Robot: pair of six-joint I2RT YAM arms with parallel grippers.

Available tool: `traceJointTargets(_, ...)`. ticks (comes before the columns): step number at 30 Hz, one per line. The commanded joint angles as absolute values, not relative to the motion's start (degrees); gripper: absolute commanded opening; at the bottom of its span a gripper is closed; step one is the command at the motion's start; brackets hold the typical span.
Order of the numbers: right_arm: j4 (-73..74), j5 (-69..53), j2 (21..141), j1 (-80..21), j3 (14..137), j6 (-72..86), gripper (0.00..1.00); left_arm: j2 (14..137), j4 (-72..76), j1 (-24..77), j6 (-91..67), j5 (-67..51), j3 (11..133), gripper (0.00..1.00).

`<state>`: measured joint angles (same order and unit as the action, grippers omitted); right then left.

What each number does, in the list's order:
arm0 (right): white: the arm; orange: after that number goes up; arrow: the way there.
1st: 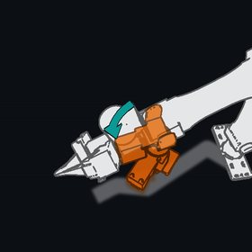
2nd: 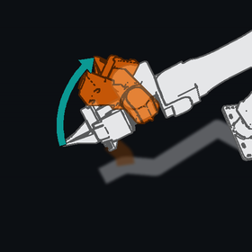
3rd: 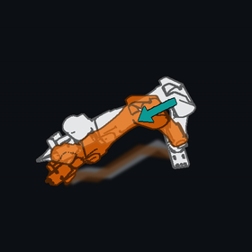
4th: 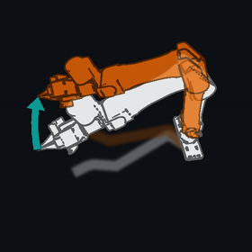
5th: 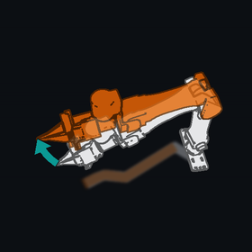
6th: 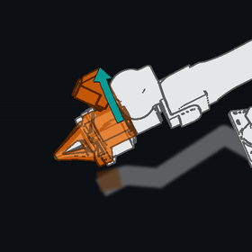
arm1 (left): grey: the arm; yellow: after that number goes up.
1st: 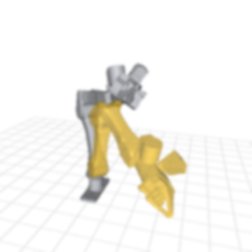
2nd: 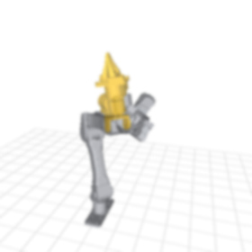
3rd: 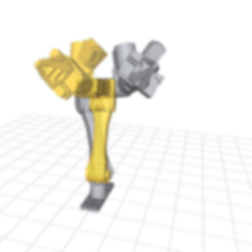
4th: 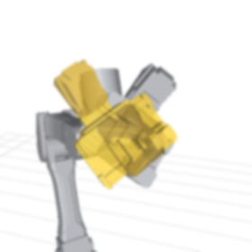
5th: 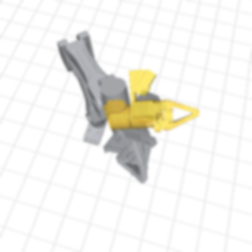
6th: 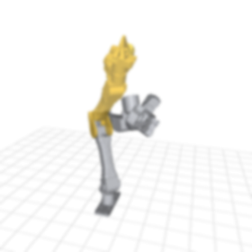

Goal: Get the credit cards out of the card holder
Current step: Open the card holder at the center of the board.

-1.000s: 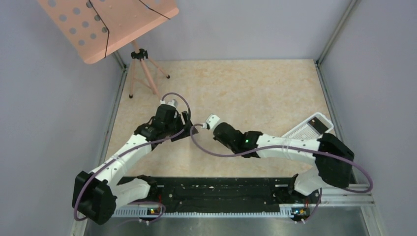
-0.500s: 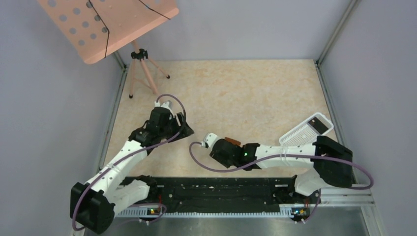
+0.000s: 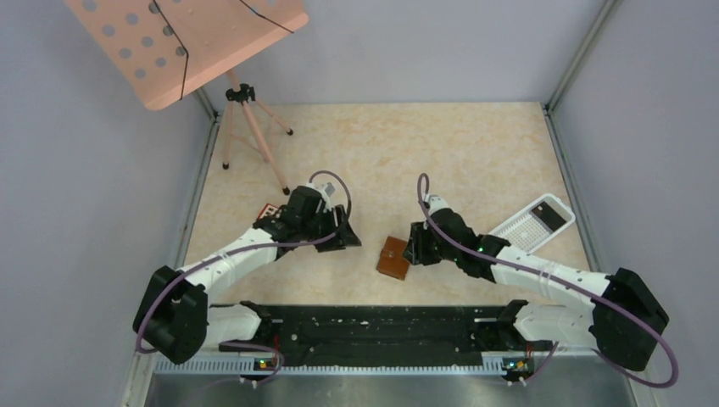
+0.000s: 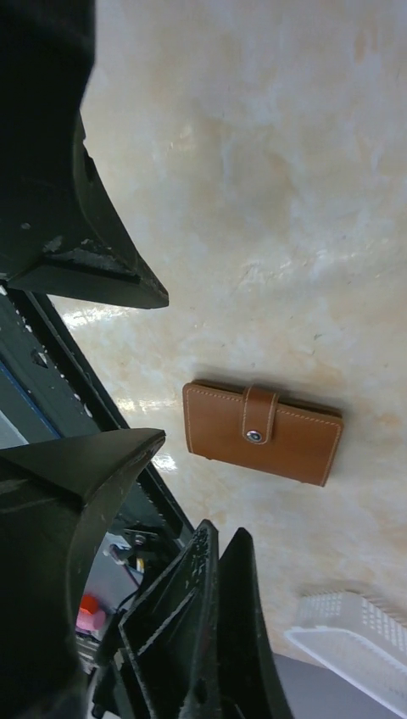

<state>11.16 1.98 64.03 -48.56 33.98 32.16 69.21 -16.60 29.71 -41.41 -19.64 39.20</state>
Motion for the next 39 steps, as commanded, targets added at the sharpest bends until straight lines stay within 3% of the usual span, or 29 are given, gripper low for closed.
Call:
traceJointTargets(1,8.1,-3.4,62.8,-46.6,31.3,46.0,0.35,72.5,-12.6,34.6,-40.0,-18.0,42.2,0.59)
traceJointTargets(16,-5.3,-3.6,62.4,-41.0,18.9,54.1,0.3,92.1,-19.0,52.0,-36.2,4.2,60.3,0.59)
traceJointTargets(23,-6.1,-1.7,57.8,-39.5,15.8,54.1,0.31,97.5,-20.0,54.1,-37.0,6.3,63.9,0.59)
traceJointTargets(39,-8.8,-2.4,55.0,-39.4,12.6,54.1,0.31,102.0,-23.4,56.8,-38.6,7.5,64.6,0.47)
